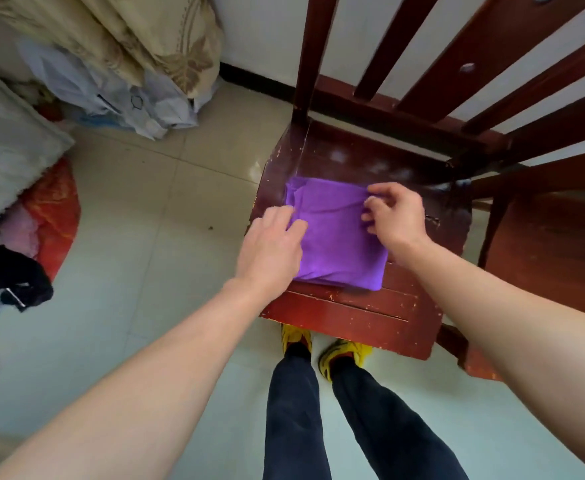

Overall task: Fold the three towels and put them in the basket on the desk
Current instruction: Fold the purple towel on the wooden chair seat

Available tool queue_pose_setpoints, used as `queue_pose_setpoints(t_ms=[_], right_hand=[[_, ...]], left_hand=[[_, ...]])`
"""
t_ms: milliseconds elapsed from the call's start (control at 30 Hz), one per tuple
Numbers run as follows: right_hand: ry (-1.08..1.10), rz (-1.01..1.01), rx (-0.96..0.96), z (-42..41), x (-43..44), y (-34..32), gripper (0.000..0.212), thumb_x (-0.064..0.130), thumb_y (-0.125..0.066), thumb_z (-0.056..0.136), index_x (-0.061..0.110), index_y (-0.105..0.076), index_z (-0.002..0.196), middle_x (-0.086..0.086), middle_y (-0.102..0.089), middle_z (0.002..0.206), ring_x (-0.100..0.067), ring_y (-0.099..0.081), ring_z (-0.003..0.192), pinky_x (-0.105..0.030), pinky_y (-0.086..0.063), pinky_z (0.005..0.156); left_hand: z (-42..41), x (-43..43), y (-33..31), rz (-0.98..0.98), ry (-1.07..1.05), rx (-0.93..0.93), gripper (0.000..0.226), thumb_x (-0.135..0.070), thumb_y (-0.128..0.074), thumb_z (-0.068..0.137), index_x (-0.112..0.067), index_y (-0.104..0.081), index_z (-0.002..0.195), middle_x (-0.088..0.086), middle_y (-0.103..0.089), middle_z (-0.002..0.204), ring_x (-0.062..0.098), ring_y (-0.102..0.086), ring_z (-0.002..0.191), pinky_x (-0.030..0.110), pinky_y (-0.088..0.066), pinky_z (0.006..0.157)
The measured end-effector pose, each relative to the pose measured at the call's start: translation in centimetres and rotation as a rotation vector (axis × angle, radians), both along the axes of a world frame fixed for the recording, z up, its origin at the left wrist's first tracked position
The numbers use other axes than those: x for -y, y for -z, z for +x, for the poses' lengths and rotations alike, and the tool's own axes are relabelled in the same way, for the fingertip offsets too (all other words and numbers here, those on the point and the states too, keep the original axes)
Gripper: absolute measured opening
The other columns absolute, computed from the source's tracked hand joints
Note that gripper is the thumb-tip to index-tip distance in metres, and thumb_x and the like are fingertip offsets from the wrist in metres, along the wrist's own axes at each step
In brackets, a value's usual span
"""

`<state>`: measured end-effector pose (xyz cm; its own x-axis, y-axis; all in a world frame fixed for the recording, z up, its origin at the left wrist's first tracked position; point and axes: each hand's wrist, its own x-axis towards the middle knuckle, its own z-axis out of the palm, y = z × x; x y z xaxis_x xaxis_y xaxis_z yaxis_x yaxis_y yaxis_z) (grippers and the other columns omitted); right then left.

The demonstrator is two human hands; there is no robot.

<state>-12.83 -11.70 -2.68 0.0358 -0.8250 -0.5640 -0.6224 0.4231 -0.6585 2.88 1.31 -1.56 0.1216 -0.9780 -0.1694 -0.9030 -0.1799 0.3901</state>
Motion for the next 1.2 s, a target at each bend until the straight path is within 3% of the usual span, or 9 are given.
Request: queue_pose_setpoints(t_ms=[133,267,333,433,567,733,867,1000,1200], right_hand=[[0.115,0.203,0.135,0.8,3.7,0.7,0.033,0.003,-0.054,0.091,0.013,-0.06,0.122,-0.005,-0.059,0.108,-0.013,-0.059,0.089,-0.024,-0.053,0.061],[0.181,0.076,0.114,0.0,5.5,0.3,0.031,0.009,-0.059,0.085,0.02,-0.065,0.115,0.0,-0.065,0.105,-0.01,-0.06,0.089,-0.034,-0.054,0.079],[0.141,-0.062,0.054,-1.1,3.9,-0.7,0.02,0.012,-0.061,0.079,0.026,-0.068,0.091,0.003,-0.066,0.083,-0.011,-0.062,0.073,-0.035,-0.056,0.073],[0.109,0.148,0.138,-2.7,-1.4,-1.2,0.02,0.002,-0.061,0.084,0.02,-0.063,0.075,-0.005,-0.064,0.07,-0.014,-0.06,0.057,-0.026,-0.048,0.049],[0.043,0.366,0.1,-5.4,-5.6,0.2,0.011,0.004,-0.071,0.08,0.012,-0.07,0.087,-0.012,-0.068,0.081,-0.019,-0.061,0.072,-0.026,-0.05,0.055],[0.028,0.296,0.085,-7.4,-5.4,0.9,0.015,0.01,-0.078,0.077,0.014,-0.069,0.088,-0.006,-0.066,0.077,-0.017,-0.06,0.07,-0.028,-0.051,0.061],[-0.01,0.145,-0.18,-8.1,-4.8,0.5,0.038,0.039,-0.08,0.074,0.021,-0.065,0.103,0.004,-0.066,0.093,-0.015,-0.065,0.079,-0.034,-0.054,0.077],[-0.181,0.232,-0.321,-6.3,-5.5,-0.2,0.071,0.068,-0.072,0.065,0.025,-0.052,0.118,0.005,-0.065,0.104,-0.022,-0.064,0.094,-0.036,-0.051,0.08],[0.047,0.331,-0.205,-5.7,-6.2,1.2,0.039,0.043,-0.084,0.064,0.021,-0.063,0.088,0.0,-0.069,0.088,-0.026,-0.066,0.087,-0.034,-0.051,0.074]], left_hand=[[-1.4,3.6,1.4,0.347,0.278,0.088,0.083,-0.039,-0.068,0.082,-0.016,-0.025,0.149,0.012,-0.01,0.161,0.028,-0.009,0.148,0.045,-0.024,0.115],[0.2,4.5,2.1,0.496,0.302,0.169,0.124,-0.059,-0.076,0.064,-0.019,0.0,0.153,0.007,0.012,0.161,0.029,0.007,0.148,0.047,-0.017,0.118],[0.4,4.3,2.1,0.493,0.33,0.176,0.131,-0.061,-0.078,0.06,-0.019,0.004,0.153,0.006,0.015,0.161,0.029,0.009,0.148,0.046,-0.017,0.118],[0.5,3.8,2.3,0.471,0.328,0.182,0.135,-0.065,-0.077,0.058,-0.019,0.008,0.152,0.006,0.018,0.16,0.027,0.012,0.148,0.045,-0.017,0.119],[0.8,3.3,2.7,0.466,0.359,0.207,0.142,-0.073,-0.074,0.052,-0.02,0.012,0.152,0.005,0.022,0.159,0.027,0.016,0.147,0.046,-0.009,0.12],[0.4,3.4,2.5,0.478,0.37,0.238,0.146,-0.074,-0.074,0.049,-0.019,0.015,0.151,0.007,0.024,0.158,0.029,0.019,0.146,0.047,-0.005,0.12],[0.6,3.9,1.1,0.432,0.369,0.195,0.125,-0.071,-0.071,0.057,-0.022,-0.009,0.153,0.013,0.003,0.161,0.032,0.005,0.148,0.047,-0.009,0.119],[-0.4,5.0,0.5,0.077,0.157,-0.028,0.039,-0.032,-0.058,0.08,-0.016,-0.067,0.114,0.008,-0.063,0.112,0.033,-0.054,0.111,0.041,-0.039,0.091],[-2.6,8.7,2.4,0.48,-0.445,-0.607,0.012,-0.015,-0.06,0.087,-0.012,-0.071,0.088,0.009,-0.071,0.083,0.021,-0.064,0.075,0.029,-0.051,0.078]])
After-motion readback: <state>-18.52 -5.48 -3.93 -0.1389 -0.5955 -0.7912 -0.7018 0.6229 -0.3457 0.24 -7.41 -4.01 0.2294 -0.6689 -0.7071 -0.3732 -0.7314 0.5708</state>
